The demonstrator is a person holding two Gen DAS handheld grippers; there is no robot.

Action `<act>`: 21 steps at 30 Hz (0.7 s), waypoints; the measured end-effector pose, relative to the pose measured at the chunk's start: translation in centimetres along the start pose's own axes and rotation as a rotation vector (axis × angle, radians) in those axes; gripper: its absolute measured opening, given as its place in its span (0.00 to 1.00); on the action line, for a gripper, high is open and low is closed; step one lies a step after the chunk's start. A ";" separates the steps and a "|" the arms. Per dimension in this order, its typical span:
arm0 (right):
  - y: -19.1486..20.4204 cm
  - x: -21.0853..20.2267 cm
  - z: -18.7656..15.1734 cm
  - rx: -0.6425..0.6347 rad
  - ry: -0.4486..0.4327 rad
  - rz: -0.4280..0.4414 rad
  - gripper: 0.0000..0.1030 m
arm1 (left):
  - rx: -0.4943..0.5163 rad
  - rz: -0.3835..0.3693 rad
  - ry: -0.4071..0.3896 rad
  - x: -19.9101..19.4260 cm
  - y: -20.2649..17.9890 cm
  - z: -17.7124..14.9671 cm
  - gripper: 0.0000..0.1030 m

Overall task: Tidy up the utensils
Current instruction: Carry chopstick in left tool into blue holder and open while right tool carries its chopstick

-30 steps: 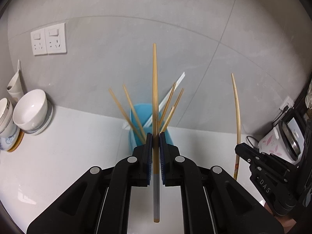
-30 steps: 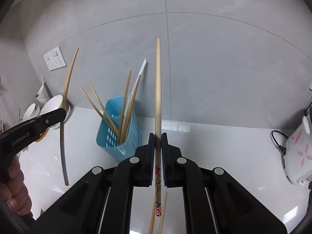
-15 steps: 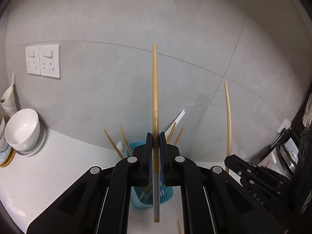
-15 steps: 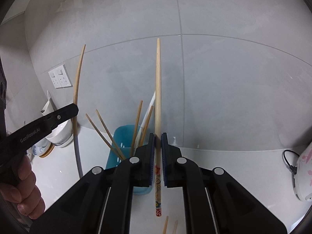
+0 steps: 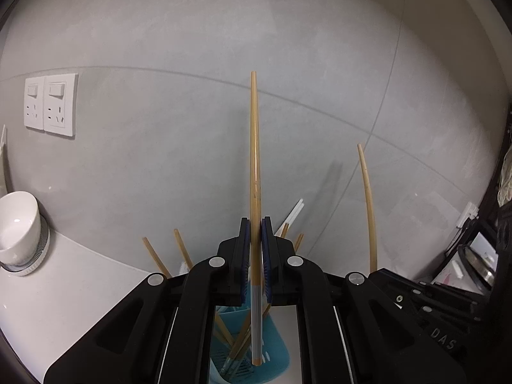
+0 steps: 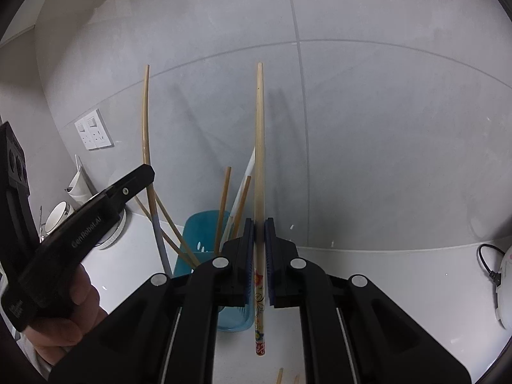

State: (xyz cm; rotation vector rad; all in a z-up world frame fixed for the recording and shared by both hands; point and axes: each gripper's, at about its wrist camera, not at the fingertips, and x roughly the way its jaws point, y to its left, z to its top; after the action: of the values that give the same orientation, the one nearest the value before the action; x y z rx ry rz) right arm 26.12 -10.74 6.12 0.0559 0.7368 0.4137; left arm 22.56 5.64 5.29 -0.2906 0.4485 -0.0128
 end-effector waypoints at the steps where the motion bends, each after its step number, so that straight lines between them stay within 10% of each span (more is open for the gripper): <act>1: -0.1 0.3 -0.1 0.004 0.004 -0.002 0.06 | 0.004 0.002 0.004 0.3 0.0 -0.3 0.06; 21: -0.6 1.0 -1.4 0.014 0.043 -0.016 0.06 | 0.062 0.038 0.099 3.2 -0.4 -4.4 0.07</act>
State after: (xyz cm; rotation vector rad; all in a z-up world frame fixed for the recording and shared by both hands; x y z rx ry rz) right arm 26.06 -11.04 4.27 0.0545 0.7823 0.3949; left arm 23.57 3.85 0.27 -0.2209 0.5507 -0.0042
